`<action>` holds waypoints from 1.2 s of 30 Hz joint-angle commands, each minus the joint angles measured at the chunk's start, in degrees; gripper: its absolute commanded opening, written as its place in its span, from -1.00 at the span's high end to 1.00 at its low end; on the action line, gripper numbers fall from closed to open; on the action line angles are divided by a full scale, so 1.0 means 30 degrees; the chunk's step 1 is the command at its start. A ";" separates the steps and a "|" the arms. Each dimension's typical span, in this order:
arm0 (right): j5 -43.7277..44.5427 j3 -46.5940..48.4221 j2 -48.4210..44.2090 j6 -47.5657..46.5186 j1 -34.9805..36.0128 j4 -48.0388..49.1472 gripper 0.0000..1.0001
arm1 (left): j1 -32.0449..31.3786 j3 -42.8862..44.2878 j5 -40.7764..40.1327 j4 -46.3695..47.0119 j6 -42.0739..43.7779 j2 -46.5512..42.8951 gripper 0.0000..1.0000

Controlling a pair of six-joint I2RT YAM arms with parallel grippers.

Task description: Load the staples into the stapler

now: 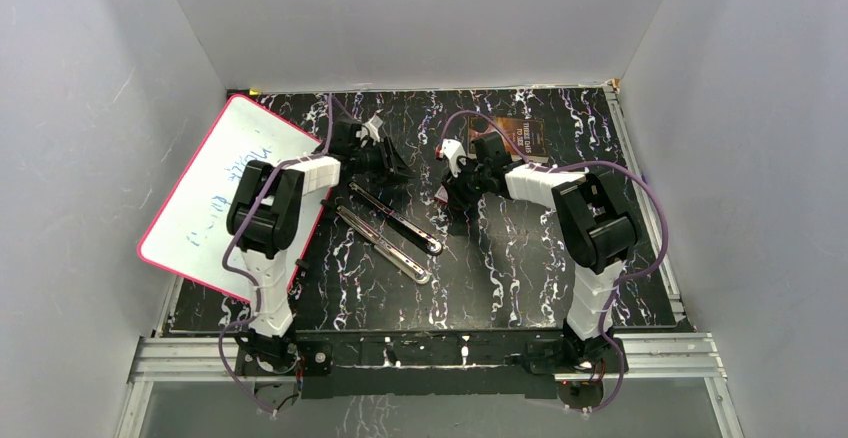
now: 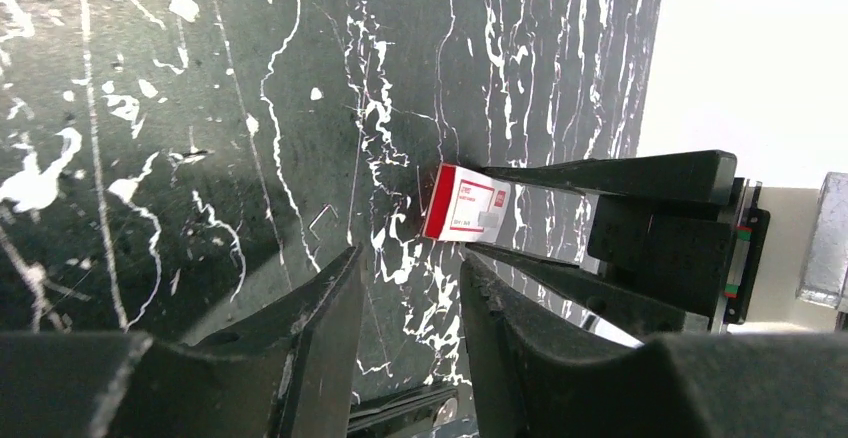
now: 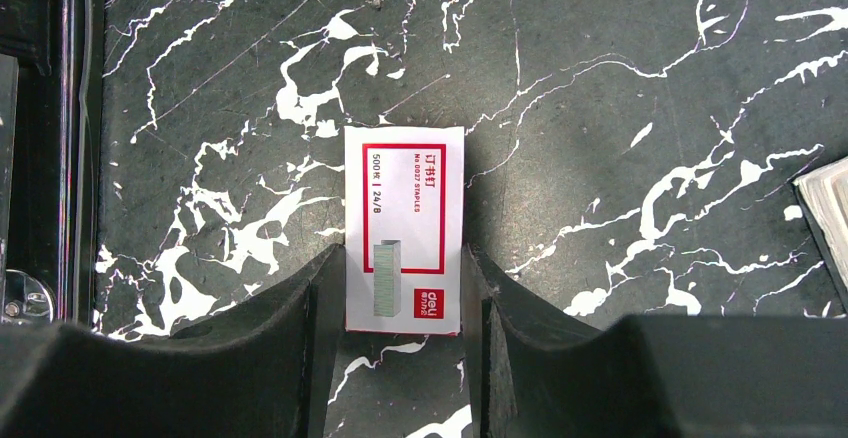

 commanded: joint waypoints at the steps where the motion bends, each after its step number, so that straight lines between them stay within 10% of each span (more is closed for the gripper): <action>1: 0.0401 -0.0244 0.0594 -0.0442 0.0241 -0.0947 -0.01 | -0.0228 0.0999 0.2224 0.1630 -0.0695 0.0394 0.25; 36: 0.0706 0.0177 0.0992 -0.0558 0.0474 -0.1578 0.00 | -0.1812 0.2633 0.4177 0.3097 -0.0491 0.4205 0.49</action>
